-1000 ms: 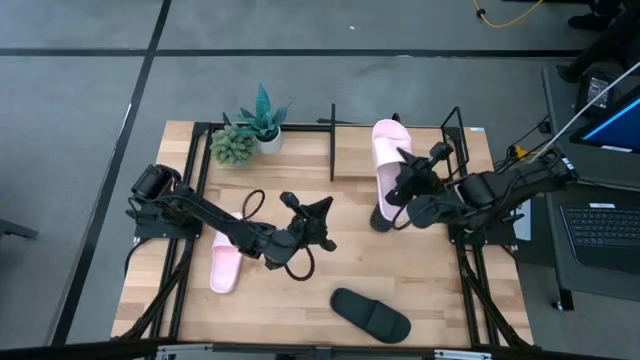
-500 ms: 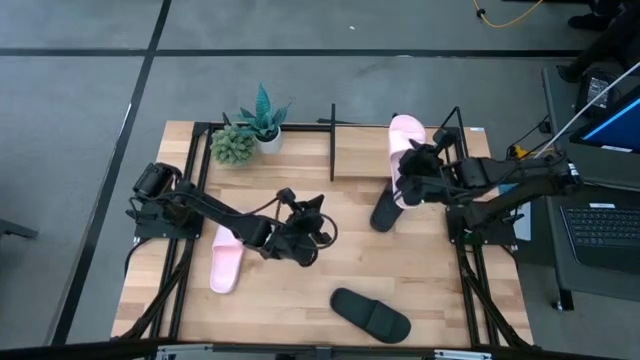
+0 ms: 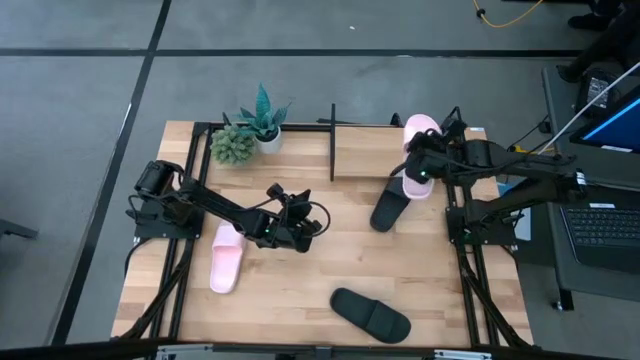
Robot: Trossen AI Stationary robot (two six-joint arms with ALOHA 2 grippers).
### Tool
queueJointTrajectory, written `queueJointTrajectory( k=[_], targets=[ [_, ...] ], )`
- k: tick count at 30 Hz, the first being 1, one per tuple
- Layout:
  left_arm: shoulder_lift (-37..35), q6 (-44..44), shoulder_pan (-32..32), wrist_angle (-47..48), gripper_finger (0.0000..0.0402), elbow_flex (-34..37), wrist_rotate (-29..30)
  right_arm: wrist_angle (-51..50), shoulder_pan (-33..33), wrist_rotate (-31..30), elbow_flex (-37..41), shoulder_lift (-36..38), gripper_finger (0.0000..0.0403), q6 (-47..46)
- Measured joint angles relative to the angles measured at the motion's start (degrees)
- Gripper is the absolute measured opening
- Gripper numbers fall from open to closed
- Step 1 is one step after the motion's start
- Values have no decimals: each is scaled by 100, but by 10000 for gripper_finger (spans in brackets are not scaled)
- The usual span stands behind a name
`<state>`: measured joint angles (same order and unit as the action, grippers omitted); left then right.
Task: Pick and place slides into the shelf
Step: Put the top pink slide on the shelf
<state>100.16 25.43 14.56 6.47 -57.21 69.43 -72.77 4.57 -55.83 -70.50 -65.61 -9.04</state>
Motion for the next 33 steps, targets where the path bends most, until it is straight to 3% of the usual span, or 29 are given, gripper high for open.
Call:
queueJointTrajectory(
  k=[19,23,33],
  targets=[
    [0,-206,-122,-653,0,177,-17,1574,386,295,2236,1895,14,797],
    [0,-206,-122,-699,0,177,-30,2038,698,382,2520,2075,14,1408],
    [0,-206,-120,-787,0,177,-164,2785,1948,1405,2601,2031,13,2450]
  ],
)
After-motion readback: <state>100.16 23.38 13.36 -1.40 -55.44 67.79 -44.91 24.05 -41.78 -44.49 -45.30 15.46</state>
